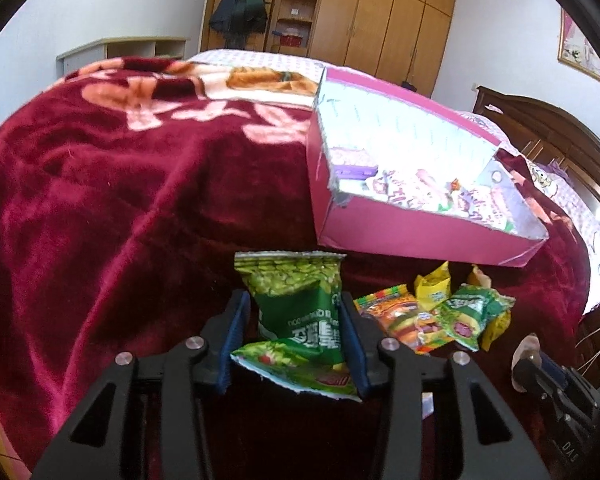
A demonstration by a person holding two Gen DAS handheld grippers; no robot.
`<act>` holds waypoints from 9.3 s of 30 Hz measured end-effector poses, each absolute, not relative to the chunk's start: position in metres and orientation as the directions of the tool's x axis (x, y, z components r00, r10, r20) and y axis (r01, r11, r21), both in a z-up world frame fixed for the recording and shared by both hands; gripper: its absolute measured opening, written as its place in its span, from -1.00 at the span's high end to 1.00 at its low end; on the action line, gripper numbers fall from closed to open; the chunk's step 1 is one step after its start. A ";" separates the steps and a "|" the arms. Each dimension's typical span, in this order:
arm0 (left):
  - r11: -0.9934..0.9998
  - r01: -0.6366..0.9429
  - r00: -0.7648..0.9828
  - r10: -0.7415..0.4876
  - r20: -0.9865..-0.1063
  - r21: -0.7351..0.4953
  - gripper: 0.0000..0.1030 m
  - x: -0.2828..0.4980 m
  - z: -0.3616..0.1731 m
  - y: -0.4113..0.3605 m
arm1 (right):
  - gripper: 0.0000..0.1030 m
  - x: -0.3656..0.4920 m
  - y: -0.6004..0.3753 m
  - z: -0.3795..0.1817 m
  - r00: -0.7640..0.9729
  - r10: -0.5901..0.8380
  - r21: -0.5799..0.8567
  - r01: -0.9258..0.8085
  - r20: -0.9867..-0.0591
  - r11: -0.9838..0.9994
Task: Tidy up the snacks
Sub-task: 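Carry the green bag with the left tool while the right tool carries the chocolate ball into the box, then open the left tool releasing the green bag while the right tool releases the chocolate ball, then move both tools back to the snack pile and grasp a wrapped cracker packet with the left tool, then lift the cracker packet with the left tool while the right tool grasps a yellow candy, then carry the cracker packet with the left tool while the right tool carries the yellow candy into the box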
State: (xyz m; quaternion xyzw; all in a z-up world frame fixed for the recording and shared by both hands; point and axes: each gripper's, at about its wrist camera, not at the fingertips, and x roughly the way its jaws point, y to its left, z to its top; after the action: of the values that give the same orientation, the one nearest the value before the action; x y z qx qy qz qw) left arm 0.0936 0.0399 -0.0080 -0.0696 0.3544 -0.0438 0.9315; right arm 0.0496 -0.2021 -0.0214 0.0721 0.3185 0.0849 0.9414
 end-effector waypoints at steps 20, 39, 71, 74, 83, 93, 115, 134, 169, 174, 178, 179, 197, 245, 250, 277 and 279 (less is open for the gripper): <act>0.978 0.093 0.783 -0.188 -0.593 -0.187 0.11 0.103 0.035 0.016 | 0.41 0.050 -0.216 0.004 0.788 0.277 0.260 -0.153 -0.550 0.953; 0.987 0.100 0.800 -0.157 -0.579 -0.129 0.14 0.167 0.035 -0.016 | 0.41 0.056 -0.223 0.011 0.799 0.248 0.254 -0.124 -0.548 0.959; 0.994 0.105 0.781 -0.093 -0.618 -0.018 0.22 0.185 0.015 -0.022 | 0.41 0.148 -0.267 0.041 0.852 0.065 0.128 0.002 -0.520 0.992; 0.994 0.105 0.782 -0.092 -0.616 -0.016 0.21 0.185 0.014 -0.022 | 0.41 0.155 -0.271 0.036 0.847 0.068 0.138 0.007 -0.528 0.990; 0.994 0.106 0.784 -0.094 -0.613 -0.016 0.22 0.185 0.014 -0.022 | 0.41 0.158 -0.270 0.027 0.840 0.085 0.146 -0.007 -0.535 0.989; 0.991 0.136 0.787 -0.116 -0.606 -0.012 0.00 0.182 0.017 -0.027 | -0.08 0.152 -0.264 0.028 0.846 0.101 0.161 -0.018 -0.524 0.987; 0.982 0.153 0.807 -0.187 -0.560 -0.108 -0.52 0.139 0.046 -0.011 | -0.26 0.102 -0.258 0.031 0.855 0.160 0.255 -0.033 -0.494 0.966; 0.982 0.146 0.760 -0.191 -0.622 -0.124 -0.52 0.089 0.034 -0.008 | -0.28 0.073 -0.241 0.016 0.816 0.215 0.288 -0.063 -0.537 0.956; 0.987 0.112 0.688 -0.161 -0.707 -0.115 -0.52 0.062 -0.023 -0.022 | -0.31 0.055 -0.233 -0.017 0.767 0.236 0.303 -0.057 -0.597 0.951; 0.986 0.106 0.683 -0.167 -0.711 -0.129 -0.52 0.064 -0.025 -0.021 | -0.32 0.055 -0.233 -0.021 0.761 0.239 0.308 -0.055 -0.603 0.950; 0.987 0.101 0.685 -0.162 -0.710 -0.127 -0.52 0.064 -0.028 -0.022 | -0.32 0.054 -0.230 -0.021 0.761 0.238 0.301 -0.058 -0.604 0.952; 0.987 0.101 0.686 -0.159 -0.710 -0.125 -0.52 0.065 -0.029 -0.022 | -0.32 0.055 -0.230 -0.021 0.760 0.238 0.300 -0.059 -0.605 0.952; 0.986 0.111 0.717 -0.166 -0.677 -0.124 0.18 0.061 -0.023 -0.003 | -0.32 0.056 -0.223 -0.023 0.753 0.232 0.274 -0.071 -0.615 0.959; 0.987 0.083 0.744 -0.152 -0.651 -0.135 0.26 0.057 -0.021 0.015 | 0.44 0.073 -0.212 -0.027 0.776 0.234 0.233 -0.116 -0.585 0.966; 0.987 0.094 0.765 -0.155 -0.625 -0.129 0.26 0.049 -0.008 0.014 | 0.44 0.061 -0.209 -0.016 0.804 0.243 0.227 -0.139 -0.543 0.964; 0.975 0.190 0.830 -0.221 -0.512 -0.114 0.26 0.070 0.060 -0.010 | 0.44 0.064 -0.218 0.032 0.805 0.292 0.263 -0.176 -0.517 0.949; 0.974 0.198 0.833 -0.228 -0.504 -0.114 0.26 0.077 0.065 -0.014 | 0.44 0.067 -0.219 0.037 0.811 0.283 0.257 -0.170 -0.512 0.951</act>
State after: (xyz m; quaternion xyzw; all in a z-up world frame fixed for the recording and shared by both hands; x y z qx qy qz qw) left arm 0.0767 -0.0137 0.0653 -0.0285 0.2669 -0.1113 0.9569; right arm 0.0671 -0.2193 0.0368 0.1001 0.2830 0.1197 0.9463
